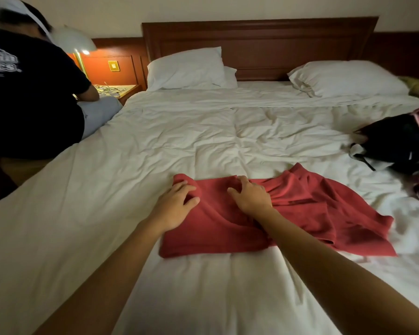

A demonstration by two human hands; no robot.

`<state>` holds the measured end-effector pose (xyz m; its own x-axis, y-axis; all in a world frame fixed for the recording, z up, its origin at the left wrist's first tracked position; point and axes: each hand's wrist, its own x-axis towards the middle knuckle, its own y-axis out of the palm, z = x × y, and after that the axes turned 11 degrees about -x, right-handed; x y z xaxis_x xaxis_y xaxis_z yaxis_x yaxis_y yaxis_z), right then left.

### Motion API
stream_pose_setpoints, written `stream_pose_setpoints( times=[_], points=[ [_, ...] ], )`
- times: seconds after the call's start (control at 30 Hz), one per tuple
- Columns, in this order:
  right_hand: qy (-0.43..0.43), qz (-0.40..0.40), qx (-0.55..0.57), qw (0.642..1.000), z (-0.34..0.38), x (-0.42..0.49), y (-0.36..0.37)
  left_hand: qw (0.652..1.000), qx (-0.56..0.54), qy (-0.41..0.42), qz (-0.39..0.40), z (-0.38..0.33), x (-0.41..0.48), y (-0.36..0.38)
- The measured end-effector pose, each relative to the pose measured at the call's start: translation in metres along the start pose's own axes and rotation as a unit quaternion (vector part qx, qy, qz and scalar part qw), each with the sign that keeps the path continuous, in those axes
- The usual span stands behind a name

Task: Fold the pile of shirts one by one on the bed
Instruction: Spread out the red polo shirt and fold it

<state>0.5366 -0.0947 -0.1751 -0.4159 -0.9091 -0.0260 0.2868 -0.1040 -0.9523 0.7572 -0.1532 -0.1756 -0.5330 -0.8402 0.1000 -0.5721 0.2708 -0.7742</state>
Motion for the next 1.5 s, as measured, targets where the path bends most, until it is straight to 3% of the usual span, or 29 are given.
stream_pose_setpoints(
  times=[0.13, 0.23, 0.3, 0.37, 0.5, 0.57, 0.63, 0.73, 0.9, 0.97, 1.1, 1.23, 1.37, 1.5],
  points=[
    [0.039, -0.008, -0.035, 0.999, 0.007, 0.027, 0.015, 0.998, 0.036, -0.056, 0.001, 0.014, 0.03, 0.021],
    [0.035, -0.029, 0.088, 0.995, 0.005, 0.038, 0.02, 0.997, 0.027, -0.065, -0.028, 0.029, 0.032, 0.035],
    [0.039, -0.086, 0.17, 0.981, 0.001, 0.041, 0.017, 0.997, 0.029, -0.049, -0.056, 0.036, 0.03, 0.04],
    [0.037, -0.126, 0.181, 0.975, -0.006, 0.043, 0.014, 0.996, 0.051, -0.041, -0.061, 0.04, 0.029, 0.04],
    [-0.003, -0.042, -0.009, 0.999, -0.012, 0.04, 0.011, 0.988, 0.135, -0.082, 0.003, 0.041, 0.03, 0.036],
    [-0.044, -0.067, -0.051, 0.996, -0.001, 0.027, 0.007, 0.982, 0.162, -0.096, 0.017, 0.036, 0.036, 0.034],
    [-0.123, -0.062, -0.056, 0.989, 0.01, 0.009, 0.008, 0.98, 0.191, -0.059, 0.011, 0.03, 0.041, 0.035],
    [-0.206, 0.084, -0.129, 0.966, 0.007, -0.022, 0.019, 0.981, 0.189, 0.001, 0.054, 0.03, 0.041, 0.04],
    [-0.238, 0.143, -0.226, 0.934, -0.021, -0.053, 0.015, 0.98, 0.152, -0.08, 0.103, 0.038, 0.051, 0.035],
    [-0.252, 0.114, -0.231, 0.933, -0.026, -0.06, 0.003, 0.983, 0.138, -0.075, 0.096, 0.036, 0.05, 0.035],
    [-0.207, -0.057, -0.223, 0.951, -0.039, -0.08, -0.006, 0.994, 0.104, -0.016, 0.007, 0.038, 0.024, 0.037],
    [-0.19, -0.029, -0.232, 0.953, -0.048, -0.091, 0.002, 0.985, 0.171, 0.001, 0.031, 0.041, -0.008, 0.035],
    [-0.217, 0.01, -0.214, 0.953, -0.047, -0.086, -0.01, 0.979, 0.19, -0.054, 0.055, 0.043, -0.022, 0.022],
    [-0.206, -0.027, -0.167, 0.964, -0.042, -0.075, -0.022, 0.974, 0.18, -0.115, 0.072, 0.03, -0.024, 0.022]
  ],
)
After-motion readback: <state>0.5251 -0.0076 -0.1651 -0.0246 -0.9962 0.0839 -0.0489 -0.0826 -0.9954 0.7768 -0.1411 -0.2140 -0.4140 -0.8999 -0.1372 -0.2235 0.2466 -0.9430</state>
